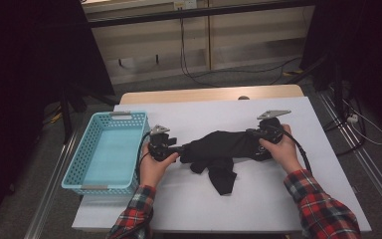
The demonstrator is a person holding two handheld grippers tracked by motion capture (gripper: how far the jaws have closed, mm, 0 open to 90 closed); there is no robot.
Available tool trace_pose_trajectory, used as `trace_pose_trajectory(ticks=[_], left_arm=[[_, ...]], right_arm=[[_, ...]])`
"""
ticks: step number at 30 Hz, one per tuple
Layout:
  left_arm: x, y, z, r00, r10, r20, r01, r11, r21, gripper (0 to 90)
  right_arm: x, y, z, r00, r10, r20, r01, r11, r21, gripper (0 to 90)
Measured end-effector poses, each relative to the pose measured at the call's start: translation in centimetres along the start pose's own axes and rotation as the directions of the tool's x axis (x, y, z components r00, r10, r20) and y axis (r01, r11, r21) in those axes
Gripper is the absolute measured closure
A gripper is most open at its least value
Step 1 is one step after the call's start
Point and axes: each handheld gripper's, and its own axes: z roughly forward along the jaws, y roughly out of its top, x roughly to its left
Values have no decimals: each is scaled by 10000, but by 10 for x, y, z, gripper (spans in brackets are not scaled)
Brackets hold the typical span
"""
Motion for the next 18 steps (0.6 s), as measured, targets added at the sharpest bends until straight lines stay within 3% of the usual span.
trace_pose_trajectory(ticks=[6,12,15,18], left_arm=[[2,0,0,10000,-51,37,52,10000,-34,313],[2,1,-1,10000,-35,24,35,10000,9,306],[1,2,-2,9999,-133,27,133,9999,18,293],[1,3,-5,10000,-76,0,76,10000,42,271]], right_arm=[[-1,-5,18,9992,38,394,-59,9985,544,900],[-2,-7,21,9984,154,542,-176,9991,394,886],[-1,-7,16,9986,166,495,-176,9997,193,802],[-2,-4,3,9968,514,608,-505,9986,-160,692]])
